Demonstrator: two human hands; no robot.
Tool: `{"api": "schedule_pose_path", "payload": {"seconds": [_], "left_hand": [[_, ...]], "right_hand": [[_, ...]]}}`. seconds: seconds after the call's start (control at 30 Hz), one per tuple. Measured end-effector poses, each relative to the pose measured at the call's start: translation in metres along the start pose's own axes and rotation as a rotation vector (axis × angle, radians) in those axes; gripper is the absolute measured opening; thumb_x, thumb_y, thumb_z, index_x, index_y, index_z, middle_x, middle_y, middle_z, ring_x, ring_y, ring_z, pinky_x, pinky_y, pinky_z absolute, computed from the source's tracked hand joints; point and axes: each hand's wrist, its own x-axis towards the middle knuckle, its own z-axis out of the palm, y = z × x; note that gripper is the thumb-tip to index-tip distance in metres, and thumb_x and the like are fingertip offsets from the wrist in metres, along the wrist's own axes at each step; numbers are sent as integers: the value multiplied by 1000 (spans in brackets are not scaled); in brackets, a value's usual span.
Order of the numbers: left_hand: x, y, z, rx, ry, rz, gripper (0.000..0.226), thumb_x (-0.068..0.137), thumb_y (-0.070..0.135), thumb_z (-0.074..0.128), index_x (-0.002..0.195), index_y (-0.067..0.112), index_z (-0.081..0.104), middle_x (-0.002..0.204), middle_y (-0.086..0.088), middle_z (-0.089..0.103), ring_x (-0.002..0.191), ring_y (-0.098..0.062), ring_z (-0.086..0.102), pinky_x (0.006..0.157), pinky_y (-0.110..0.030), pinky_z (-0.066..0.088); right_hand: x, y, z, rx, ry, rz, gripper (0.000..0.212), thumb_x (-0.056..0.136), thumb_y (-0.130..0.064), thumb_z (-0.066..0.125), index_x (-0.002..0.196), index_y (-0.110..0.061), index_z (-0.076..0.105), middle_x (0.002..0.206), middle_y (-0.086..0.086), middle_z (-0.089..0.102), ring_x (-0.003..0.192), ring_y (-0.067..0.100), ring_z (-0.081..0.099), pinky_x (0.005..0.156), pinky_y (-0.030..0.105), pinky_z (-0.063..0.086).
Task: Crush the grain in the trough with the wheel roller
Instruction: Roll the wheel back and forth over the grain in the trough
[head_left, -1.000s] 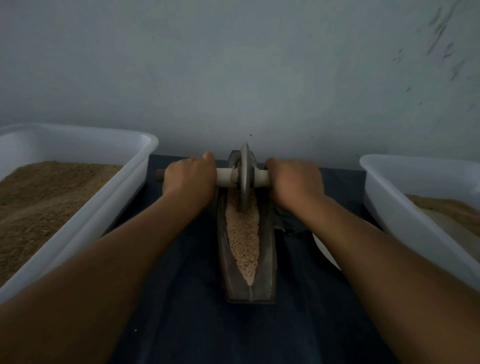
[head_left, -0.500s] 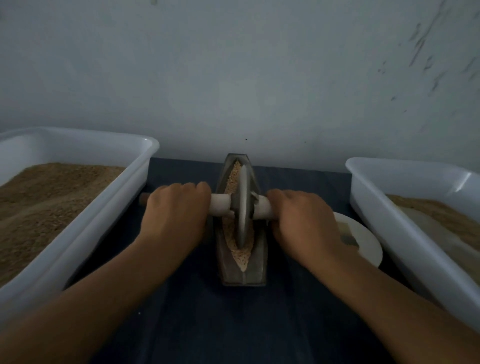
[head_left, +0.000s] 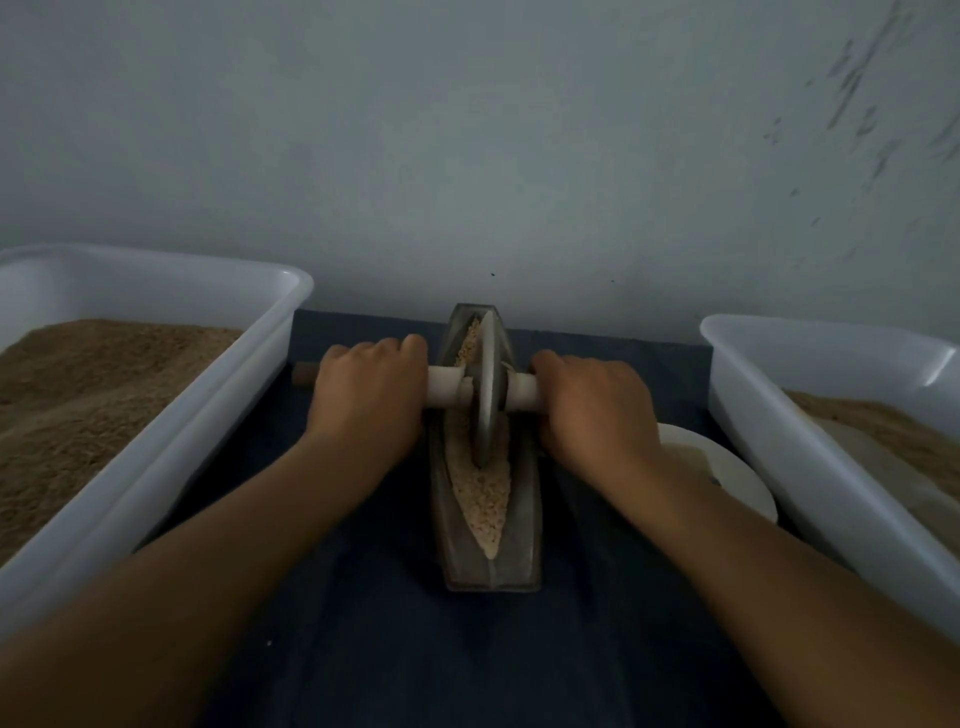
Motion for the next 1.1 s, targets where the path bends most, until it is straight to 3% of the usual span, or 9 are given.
{"api": "schedule_pose_path", "payload": {"seconds": [0.37,0.53,0.73,0.93,1.1], "left_hand": [[52,2,12,3,2,5,23,89,17,62,99,18,41,98,-7,62,86,-28,62,71,-37,33],[44,1,13,20,23,19,29,87,22,65,95,21,37,94,-7,62,79,-27,62,64,-36,34],[12,4,1,91,46,36,28,85,27,68,100,20,46,87,-2,62,74,-22,61,62,-34,34],[-38,7,-15,80,127,61,34,79,33,72,93,23,43,84,2,59,65,-14,43,63,-30,32],[-61,2,-27,67,158,96,44,77,33,73,86,25,32,81,3,57,64,-12,33,59,-28,28]], "right_hand": [[61,18,26,90,-140,80,21,84,-32,66,103,-25,62,103,4,67,93,29,63,61,29,30],[46,13,24,92,-73,100,21,86,-31,65,105,-24,61,98,4,67,87,28,63,59,29,28],[6,6,13,78,8,47,14,84,-29,63,91,-20,55,82,0,62,71,25,58,52,32,18],[-32,-1,-9,119,67,-28,12,82,-22,66,89,-18,58,78,2,59,68,25,53,62,32,23],[-51,-5,-27,142,135,-78,24,73,-17,74,95,-14,65,79,4,63,69,25,56,65,32,34]]}}
